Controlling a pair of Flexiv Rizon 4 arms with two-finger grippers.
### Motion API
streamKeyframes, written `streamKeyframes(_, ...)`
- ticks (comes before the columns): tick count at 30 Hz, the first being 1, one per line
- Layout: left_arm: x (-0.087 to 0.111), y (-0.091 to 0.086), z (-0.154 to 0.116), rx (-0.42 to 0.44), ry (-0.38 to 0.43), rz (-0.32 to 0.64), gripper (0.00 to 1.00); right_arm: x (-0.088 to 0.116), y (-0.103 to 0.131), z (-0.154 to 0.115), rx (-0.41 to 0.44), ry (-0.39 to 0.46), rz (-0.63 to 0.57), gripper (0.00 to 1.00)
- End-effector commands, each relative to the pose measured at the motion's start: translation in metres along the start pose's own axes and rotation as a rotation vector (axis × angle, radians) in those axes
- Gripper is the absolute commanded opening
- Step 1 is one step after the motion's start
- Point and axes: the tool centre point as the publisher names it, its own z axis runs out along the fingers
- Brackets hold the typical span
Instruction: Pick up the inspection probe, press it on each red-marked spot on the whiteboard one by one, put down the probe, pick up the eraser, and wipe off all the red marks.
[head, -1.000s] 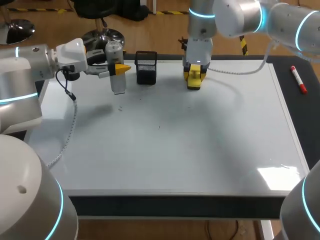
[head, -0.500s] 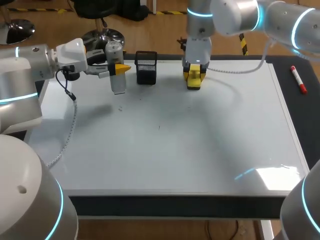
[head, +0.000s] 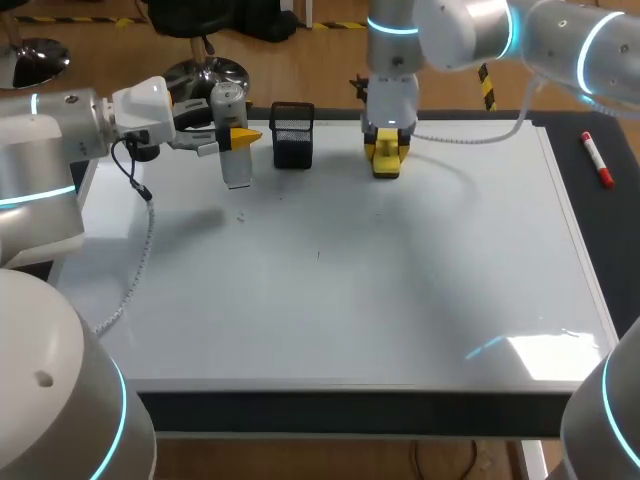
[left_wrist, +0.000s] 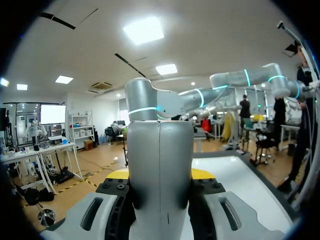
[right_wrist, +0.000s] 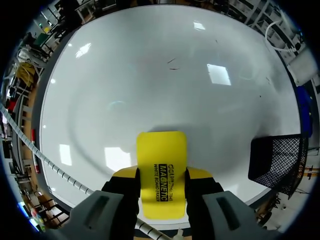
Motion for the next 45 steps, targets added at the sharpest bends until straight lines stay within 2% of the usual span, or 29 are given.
streamKeyframes(1, 0.000, -0.001, 0.000, 0.001, -0.002, 0.001, 0.00, 0.002, 0.002, -0.006, 0.014, 0.011, 0.015, 0.36)
streamKeyframes(2, 0.000, -0.001, 0.000, 0.001, -0.002, 0.001, 0.00, 0.003, 0.002, -0.007, 0.015, 0.009, 0.015, 0.45)
streamKeyframes(3, 0.000, -0.001, 0.000, 0.001, -0.002, 0.001, 0.00, 0.004, 0.003, -0.008, 0.018, 0.012, 0.021, 0.47)
streamKeyframes(4, 0.000, -0.001, 0.000, 0.001, -0.002, 0.001, 0.00, 0.004, 0.003, -0.009, 0.019, 0.012, 0.024, 0.97)
streamKeyframes(5, 0.000, -0.001, 0.000, 0.001, -0.002, 0.001, 0.00, 0.005, 0.004, -0.010, 0.020, 0.010, 0.024, 1.00)
streamKeyframes(17, 0.000, -0.001, 0.000, 0.001, -0.002, 0.001, 0.00, 0.018, 0.009, -0.028, 0.046, -0.014, 0.058, 1.00)
streamKeyframes(24, 0.000, -0.001, 0.000, 0.001, -0.002, 0.001, 0.00, 0.042, 0.009, -0.042, 0.070, -0.028, 0.137, 1.00)
streamKeyframes(36, 0.000, -0.001, 0.000, 0.001, -0.002, 0.001, 0.00, 0.087, 0.024, -0.058, 0.094, -0.057, 0.264, 1.00)
streamKeyframes(45, 0.000, -0.001, 0.000, 0.001, -0.002, 0.001, 0.00, 0.117, 0.036, -0.067, 0.093, -0.141, 0.387, 1.00)
